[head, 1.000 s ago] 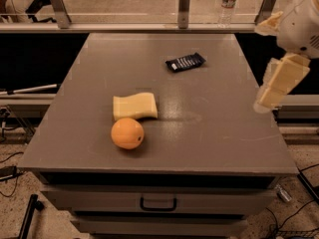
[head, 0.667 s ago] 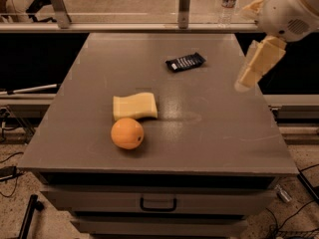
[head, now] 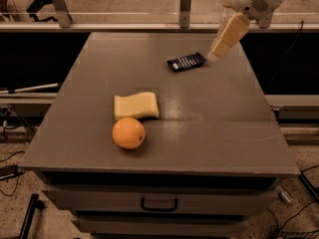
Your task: Pick rxbar blueberry
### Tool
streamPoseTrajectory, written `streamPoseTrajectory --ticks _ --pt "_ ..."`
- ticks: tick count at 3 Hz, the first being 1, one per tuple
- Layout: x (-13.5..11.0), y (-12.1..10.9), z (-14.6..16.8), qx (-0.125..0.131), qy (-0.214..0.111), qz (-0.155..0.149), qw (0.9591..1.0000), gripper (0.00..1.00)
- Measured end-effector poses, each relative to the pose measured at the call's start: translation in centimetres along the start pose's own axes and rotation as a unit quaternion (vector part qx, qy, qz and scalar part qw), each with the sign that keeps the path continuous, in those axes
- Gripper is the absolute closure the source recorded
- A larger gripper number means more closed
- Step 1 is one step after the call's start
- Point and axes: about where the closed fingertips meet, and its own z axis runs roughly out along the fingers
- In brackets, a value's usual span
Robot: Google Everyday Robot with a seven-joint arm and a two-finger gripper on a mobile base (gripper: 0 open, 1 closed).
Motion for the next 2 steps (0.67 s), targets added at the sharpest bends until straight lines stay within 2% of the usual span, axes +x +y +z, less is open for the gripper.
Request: streamPoseTrajectory --ticks 1,2 --pt "0.5 -2.2 3.8 -0.020 -0.033 0.051 0.9980 0.00" --pt "1.1 -2.9 6.5 -0.027 -0.081 0.081 0.9930 0.00"
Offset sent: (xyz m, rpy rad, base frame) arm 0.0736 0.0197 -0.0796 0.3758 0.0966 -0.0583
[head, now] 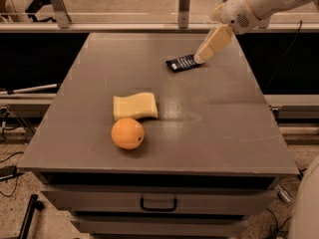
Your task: Pick rxbar blueberry
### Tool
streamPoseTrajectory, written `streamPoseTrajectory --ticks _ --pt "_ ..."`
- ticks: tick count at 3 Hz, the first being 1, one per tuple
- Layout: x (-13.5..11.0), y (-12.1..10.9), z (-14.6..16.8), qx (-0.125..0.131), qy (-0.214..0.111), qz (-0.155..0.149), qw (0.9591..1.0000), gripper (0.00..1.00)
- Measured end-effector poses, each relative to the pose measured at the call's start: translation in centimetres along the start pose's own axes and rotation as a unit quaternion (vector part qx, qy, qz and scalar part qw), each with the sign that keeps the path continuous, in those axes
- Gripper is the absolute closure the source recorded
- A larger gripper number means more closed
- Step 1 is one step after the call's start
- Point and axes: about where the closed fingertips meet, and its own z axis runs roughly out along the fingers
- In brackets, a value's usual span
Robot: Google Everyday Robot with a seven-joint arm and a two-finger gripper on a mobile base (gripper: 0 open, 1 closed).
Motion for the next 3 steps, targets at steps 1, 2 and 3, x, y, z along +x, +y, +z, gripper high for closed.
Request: streamPoseTrajectory --ticks 1,2,3 --pt "0.9 -0.4 2.2 0.003 -0.052 0.009 0.9986 0.00" --pt "1.5 -0.3 4.6 0.015 -0.123 0.017 0.9921 0.00" --pt "1.3 0.0 6.2 0.015 -0.150 0.018 0.9885 0.00"
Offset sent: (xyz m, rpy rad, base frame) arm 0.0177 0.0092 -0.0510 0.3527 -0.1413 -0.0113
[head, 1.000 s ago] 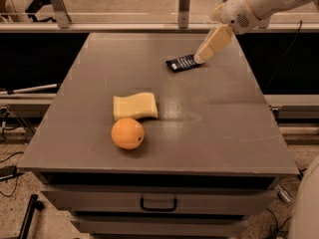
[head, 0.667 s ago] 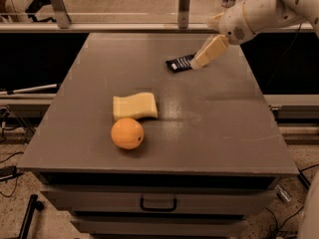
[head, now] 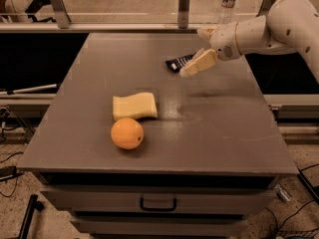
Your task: Pick rxbar blueberry
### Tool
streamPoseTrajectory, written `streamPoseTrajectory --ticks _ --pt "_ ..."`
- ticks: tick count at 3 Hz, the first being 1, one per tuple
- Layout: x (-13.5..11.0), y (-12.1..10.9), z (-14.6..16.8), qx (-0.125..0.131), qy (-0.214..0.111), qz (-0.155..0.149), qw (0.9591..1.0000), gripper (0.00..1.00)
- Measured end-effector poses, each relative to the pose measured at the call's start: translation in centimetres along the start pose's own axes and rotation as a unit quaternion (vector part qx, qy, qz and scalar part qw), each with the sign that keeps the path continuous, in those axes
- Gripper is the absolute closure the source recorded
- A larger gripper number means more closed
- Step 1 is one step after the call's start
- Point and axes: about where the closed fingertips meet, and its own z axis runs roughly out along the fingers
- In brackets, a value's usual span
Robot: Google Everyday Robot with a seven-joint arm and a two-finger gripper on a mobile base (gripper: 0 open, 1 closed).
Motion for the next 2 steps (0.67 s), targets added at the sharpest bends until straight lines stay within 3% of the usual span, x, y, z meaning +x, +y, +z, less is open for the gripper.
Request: streamPoseTrajectory --ticks 1,2 --pt "0.4 -0.6 2.0 -0.008 0.004 0.005 0.9999 0.00" --pt "1.2 -1.2 3.3 -0.023 -0.001 0.030 0.9993 0.00"
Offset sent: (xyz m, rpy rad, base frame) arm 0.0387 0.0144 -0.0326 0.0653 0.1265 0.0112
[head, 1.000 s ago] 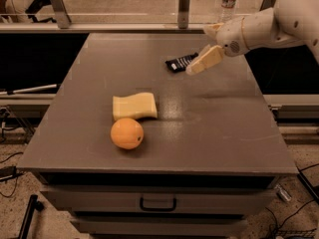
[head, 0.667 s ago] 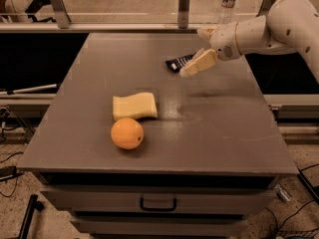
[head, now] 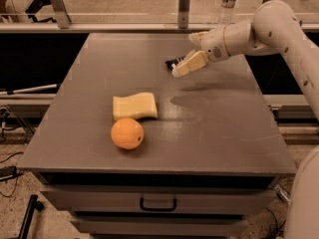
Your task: Pick rxbar blueberry
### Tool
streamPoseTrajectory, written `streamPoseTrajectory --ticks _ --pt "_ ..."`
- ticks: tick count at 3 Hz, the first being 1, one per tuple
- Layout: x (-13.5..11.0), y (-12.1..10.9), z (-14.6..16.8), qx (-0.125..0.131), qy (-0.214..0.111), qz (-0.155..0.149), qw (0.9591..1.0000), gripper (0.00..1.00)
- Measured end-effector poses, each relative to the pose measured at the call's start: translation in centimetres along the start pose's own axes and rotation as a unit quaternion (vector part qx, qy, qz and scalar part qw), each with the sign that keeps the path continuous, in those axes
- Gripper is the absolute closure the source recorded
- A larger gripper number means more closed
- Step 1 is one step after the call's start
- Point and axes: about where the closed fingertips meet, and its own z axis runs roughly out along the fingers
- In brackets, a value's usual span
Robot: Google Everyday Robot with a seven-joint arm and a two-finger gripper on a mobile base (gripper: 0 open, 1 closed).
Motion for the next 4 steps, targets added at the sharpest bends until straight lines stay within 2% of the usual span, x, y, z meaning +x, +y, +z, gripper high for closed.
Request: streamPoseTrajectory --ticks 1,3,4 --pt "0.6 -0.2 1.2 -0.016 -0.005 0.017 0.9997 0.00" --pt "2.9 -0.5 1.9 -0.018 0.032 0.012 0.9993 0.00" --pt "3.8 -0.4 1.9 -0.022 0.040 -0.005 0.9989 0.25"
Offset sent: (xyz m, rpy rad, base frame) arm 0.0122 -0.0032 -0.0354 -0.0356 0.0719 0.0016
